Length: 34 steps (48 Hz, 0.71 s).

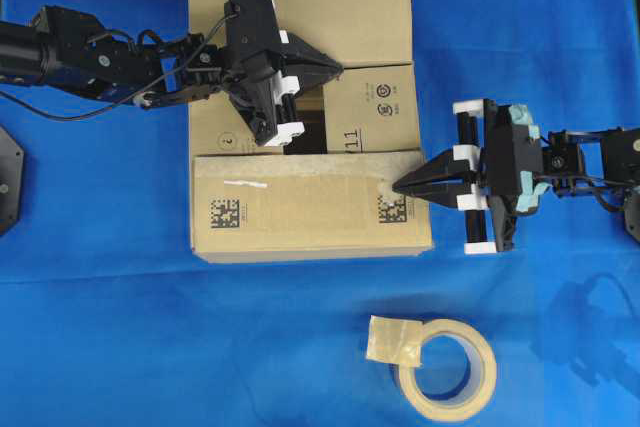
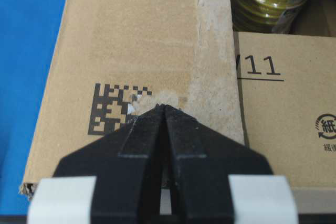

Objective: Close the cardboard box.

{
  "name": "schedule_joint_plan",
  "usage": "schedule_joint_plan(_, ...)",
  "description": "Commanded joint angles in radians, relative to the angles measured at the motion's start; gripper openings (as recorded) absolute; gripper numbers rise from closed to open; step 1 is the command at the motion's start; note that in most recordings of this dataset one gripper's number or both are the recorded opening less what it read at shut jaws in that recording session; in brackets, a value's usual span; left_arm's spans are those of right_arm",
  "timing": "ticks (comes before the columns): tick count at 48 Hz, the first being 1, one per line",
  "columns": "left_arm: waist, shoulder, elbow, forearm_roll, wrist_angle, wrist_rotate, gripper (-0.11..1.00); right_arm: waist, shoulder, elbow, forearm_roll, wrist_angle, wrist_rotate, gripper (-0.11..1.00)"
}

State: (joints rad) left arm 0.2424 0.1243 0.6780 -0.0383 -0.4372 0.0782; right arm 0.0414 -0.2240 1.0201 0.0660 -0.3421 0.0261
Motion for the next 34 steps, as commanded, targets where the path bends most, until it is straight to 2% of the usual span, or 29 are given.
schedule_joint_plan(1, -0.002, -0.014, -0.011, 0.0, -0.006, -0.002, 0.0, 0.002, -0.005, -0.017, 0.003, -0.005, 0.002, 0.0)
schedule_joint_plan(10, -0.015, -0.028, -0.028, 0.0, -0.002, 0.002, 0.0, 0.002, -0.003, -0.025, 0.003, -0.008, 0.002, 0.0)
schedule_joint_plan(18, -0.023, -0.094, -0.048, 0.0, 0.025, -0.002, 0.0, 0.002, -0.003, -0.029, 0.005, -0.008, 0.002, 0.0)
schedule_joint_plan(27, -0.023, -0.204, -0.086, 0.0, 0.11, 0.011, 0.0, 0.002, -0.003, -0.034, 0.003, -0.008, 0.002, 0.0)
schedule_joint_plan(34, 0.018, -0.265, -0.115, 0.002, 0.19, 0.015, 0.0, 0.002, -0.003, -0.037, 0.003, -0.014, -0.002, 0.0)
